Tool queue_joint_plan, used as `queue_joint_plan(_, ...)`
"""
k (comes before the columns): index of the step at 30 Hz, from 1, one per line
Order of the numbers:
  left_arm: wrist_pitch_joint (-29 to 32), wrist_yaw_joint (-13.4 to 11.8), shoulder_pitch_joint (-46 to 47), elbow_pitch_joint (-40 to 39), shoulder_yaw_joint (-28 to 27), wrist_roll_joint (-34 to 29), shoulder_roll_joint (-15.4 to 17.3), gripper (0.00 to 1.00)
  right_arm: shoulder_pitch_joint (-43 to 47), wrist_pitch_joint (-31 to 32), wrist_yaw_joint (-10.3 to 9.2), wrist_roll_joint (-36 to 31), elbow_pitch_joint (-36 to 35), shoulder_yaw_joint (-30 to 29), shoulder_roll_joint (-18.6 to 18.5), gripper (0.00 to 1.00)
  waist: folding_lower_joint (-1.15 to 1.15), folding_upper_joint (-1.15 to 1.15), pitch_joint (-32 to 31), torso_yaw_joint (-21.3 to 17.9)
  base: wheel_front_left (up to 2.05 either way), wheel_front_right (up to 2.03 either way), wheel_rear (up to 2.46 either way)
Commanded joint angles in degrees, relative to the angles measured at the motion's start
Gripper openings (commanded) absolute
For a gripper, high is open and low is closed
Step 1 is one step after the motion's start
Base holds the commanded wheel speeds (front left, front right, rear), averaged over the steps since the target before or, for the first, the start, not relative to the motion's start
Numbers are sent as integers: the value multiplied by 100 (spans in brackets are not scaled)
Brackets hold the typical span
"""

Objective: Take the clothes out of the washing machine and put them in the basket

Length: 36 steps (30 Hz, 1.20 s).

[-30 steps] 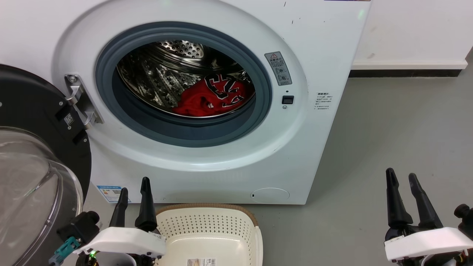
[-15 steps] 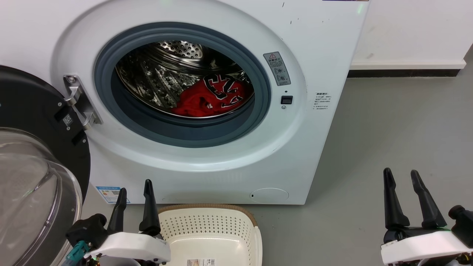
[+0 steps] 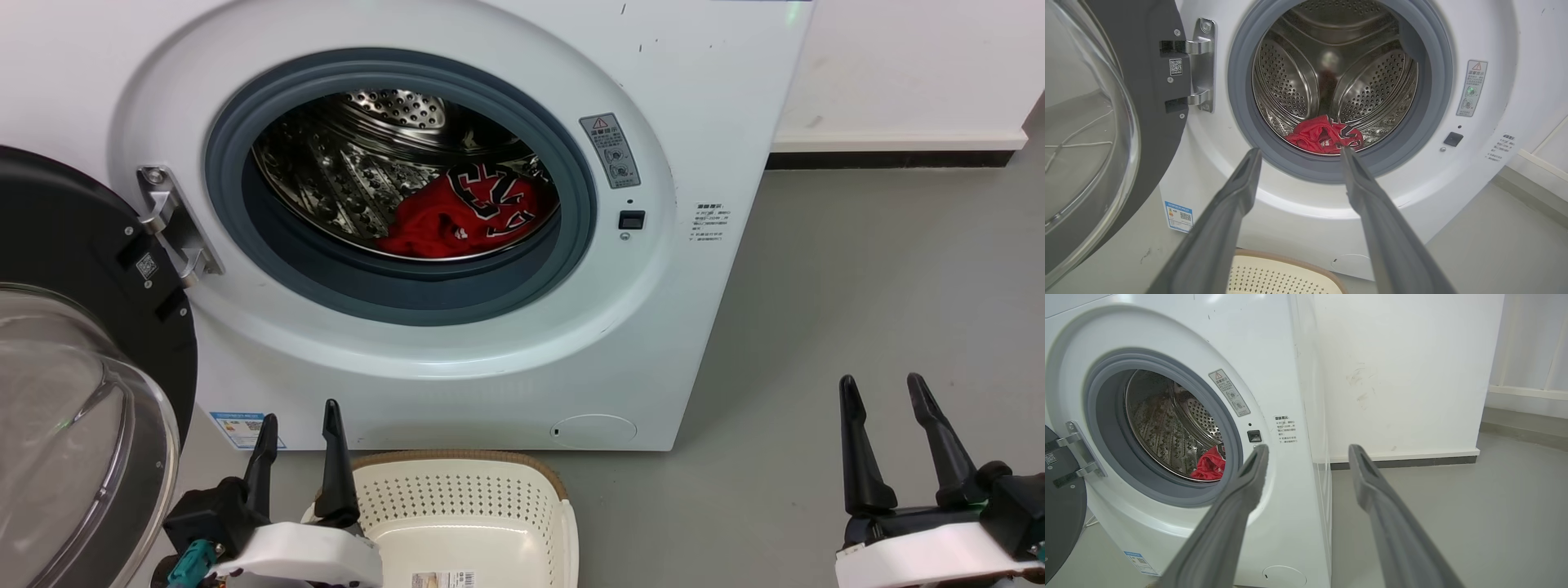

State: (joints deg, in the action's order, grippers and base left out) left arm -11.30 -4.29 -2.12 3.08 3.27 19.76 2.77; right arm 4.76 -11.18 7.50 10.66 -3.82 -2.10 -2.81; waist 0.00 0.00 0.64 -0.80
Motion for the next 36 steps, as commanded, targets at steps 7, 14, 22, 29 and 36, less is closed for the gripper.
queue_joint_plan(7,-127,-47,-76,-55,44,-437,14,100,98,-140,-2,-504,-134,10,-13,100,0,0,15,3,0,0,0)
queue_joint_plan(14,-211,-77,-124,-49,88,-741,14,100,152,-213,-2,-856,-174,27,-13,100,0,0,10,4,0,0,0)
queue_joint_plan(22,-294,-116,-169,-18,118,-1043,15,100,229,-304,-2,-1180,-224,29,-13,100,0,0,9,-4,0,0,0)
queue_joint_plan(29,-363,-153,-196,27,146,-1295,15,100,254,-373,-2,-1444,-254,14,-12,100,0,0,8,-11,0,0,0)
queue_joint_plan(36,-404,-164,-217,75,149,-1388,15,100,288,-408,-2,-1503,-224,4,-12,100,0,0,-3,-10,0,0,0)
